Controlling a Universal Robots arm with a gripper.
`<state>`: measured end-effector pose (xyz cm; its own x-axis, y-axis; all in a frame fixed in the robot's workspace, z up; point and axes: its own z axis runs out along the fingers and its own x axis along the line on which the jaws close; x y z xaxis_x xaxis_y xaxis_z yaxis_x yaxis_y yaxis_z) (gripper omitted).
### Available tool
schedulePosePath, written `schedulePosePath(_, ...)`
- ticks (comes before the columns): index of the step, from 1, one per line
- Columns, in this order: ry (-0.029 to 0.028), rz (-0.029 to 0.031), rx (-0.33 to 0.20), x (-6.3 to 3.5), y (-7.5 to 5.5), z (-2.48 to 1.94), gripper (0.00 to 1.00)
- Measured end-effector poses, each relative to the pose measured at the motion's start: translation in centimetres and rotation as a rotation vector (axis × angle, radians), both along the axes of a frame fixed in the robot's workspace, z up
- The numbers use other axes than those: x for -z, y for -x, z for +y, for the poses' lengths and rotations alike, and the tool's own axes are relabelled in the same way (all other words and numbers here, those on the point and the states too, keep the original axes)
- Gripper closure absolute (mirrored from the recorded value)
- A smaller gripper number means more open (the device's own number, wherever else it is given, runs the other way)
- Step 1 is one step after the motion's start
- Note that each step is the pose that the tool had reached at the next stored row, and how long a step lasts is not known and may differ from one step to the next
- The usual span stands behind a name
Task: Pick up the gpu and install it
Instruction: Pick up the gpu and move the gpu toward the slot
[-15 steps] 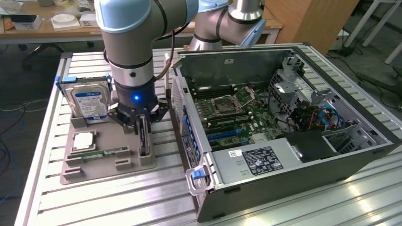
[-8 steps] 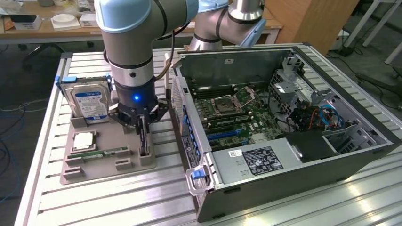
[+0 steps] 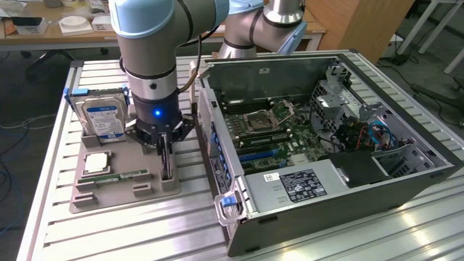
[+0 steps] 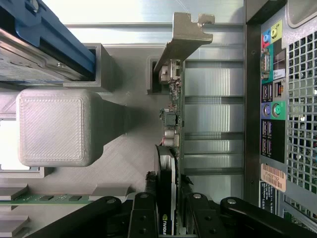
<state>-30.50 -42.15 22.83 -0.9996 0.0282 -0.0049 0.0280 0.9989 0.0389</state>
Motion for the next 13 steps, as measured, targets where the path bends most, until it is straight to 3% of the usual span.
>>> schedulePosePath(13, 0.0000, 0.0000, 0.000, 0.00, 0.00, 0.00, 0.74)
